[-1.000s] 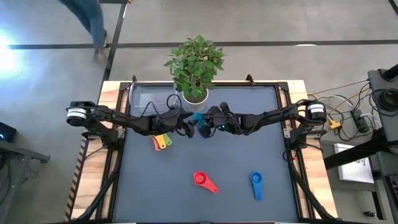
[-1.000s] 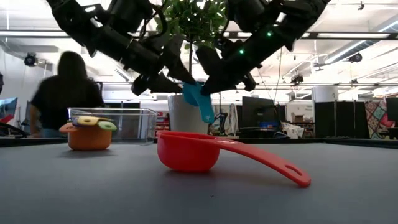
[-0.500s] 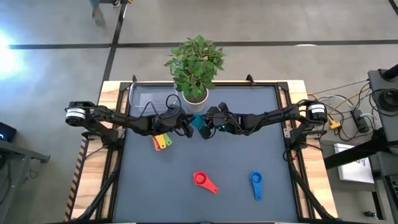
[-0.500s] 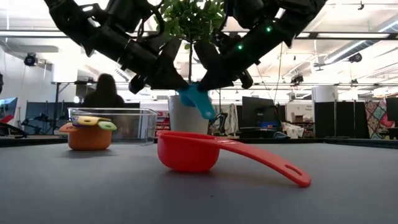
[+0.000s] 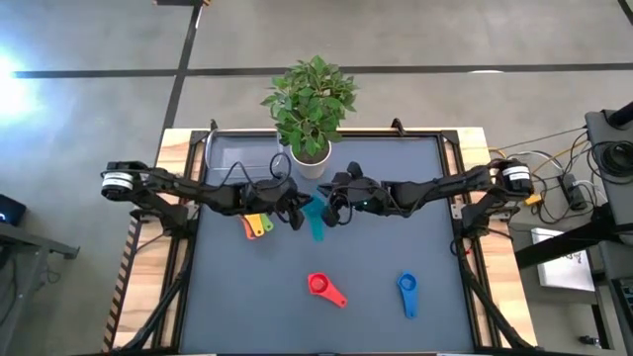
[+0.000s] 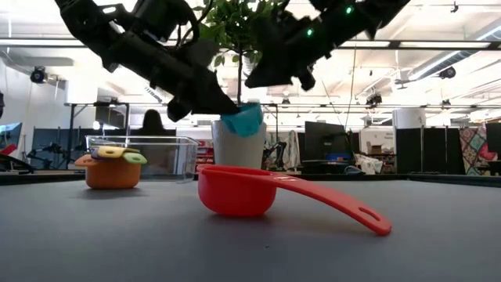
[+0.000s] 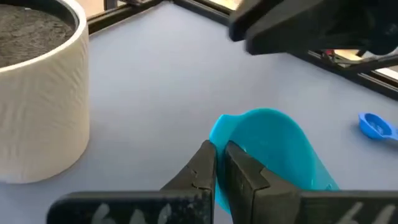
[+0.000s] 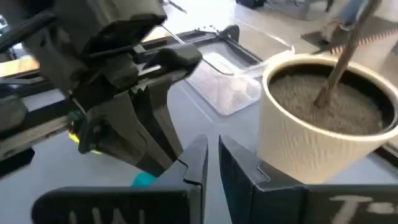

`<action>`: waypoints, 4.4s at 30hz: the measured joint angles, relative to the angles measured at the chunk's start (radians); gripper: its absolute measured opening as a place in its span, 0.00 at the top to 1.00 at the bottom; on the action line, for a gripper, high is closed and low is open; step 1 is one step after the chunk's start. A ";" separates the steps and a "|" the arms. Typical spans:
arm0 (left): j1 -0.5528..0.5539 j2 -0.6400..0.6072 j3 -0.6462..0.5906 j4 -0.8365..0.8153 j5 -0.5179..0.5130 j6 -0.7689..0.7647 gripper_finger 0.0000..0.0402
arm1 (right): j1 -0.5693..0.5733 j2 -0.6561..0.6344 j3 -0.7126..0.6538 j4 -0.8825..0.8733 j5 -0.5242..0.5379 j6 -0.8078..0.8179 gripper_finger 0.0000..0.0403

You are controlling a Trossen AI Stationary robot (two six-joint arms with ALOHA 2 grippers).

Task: Nest measuring cups in basket
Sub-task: Stack the light blue measuring cup on top of the yellow measuring cup, then stack the red measuring cup on top of the light blue measuring cup

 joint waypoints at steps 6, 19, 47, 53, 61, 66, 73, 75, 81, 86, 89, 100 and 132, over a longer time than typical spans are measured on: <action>-0.013 -0.168 0.010 -0.245 0.012 -0.005 1.00 | 0.031 -0.103 -0.013 -0.088 0.018 -0.025 0.87; -0.090 -0.666 -0.071 -0.901 -0.162 -0.335 1.00 | 0.172 -0.253 -0.293 0.238 0.105 -0.052 0.84; -0.081 -0.808 -0.200 -1.130 -0.274 -0.617 0.96 | 0.199 -0.249 -0.381 0.265 0.106 -0.008 0.85; -0.080 -0.789 -0.200 -1.130 -0.269 -0.599 0.95 | 0.199 -0.248 -0.381 0.279 0.106 -0.008 0.85; -0.076 -0.777 -0.200 -1.129 -0.268 -0.558 0.80 | 0.199 -0.248 -0.381 0.357 0.099 -0.027 0.85; -0.076 -0.780 -0.200 -1.123 -0.278 -0.534 0.66 | 0.198 -0.248 -0.381 0.361 0.073 -0.026 0.85; -0.095 -0.791 -0.200 -0.900 -0.309 -0.354 0.55 | 0.198 -0.245 -0.380 0.355 -0.050 -0.003 0.85; -0.102 -0.797 -0.200 -0.774 -0.308 -0.260 0.55 | 0.198 -0.238 -0.380 0.333 -0.113 0.000 0.85; -0.144 -0.812 -0.222 -0.565 -0.310 -0.134 0.58 | 0.198 -0.198 -0.380 0.309 -0.201 0.066 0.85; -0.222 -0.823 -0.306 -0.329 -0.309 -0.063 0.61 | 0.198 -0.149 -0.380 0.310 -0.239 0.085 0.85; -0.270 -0.827 -0.366 -0.192 -0.309 -0.041 0.62 | 0.198 -0.115 -0.380 0.321 -0.235 0.119 0.85; -0.302 -0.822 -0.519 0.143 -0.311 0.028 0.64 | 0.194 0.065 -0.222 0.224 -0.308 0.106 0.72; -0.383 -0.811 -0.543 0.132 -0.311 0.058 0.64 | 0.222 0.369 0.196 -0.253 -0.576 0.072 0.54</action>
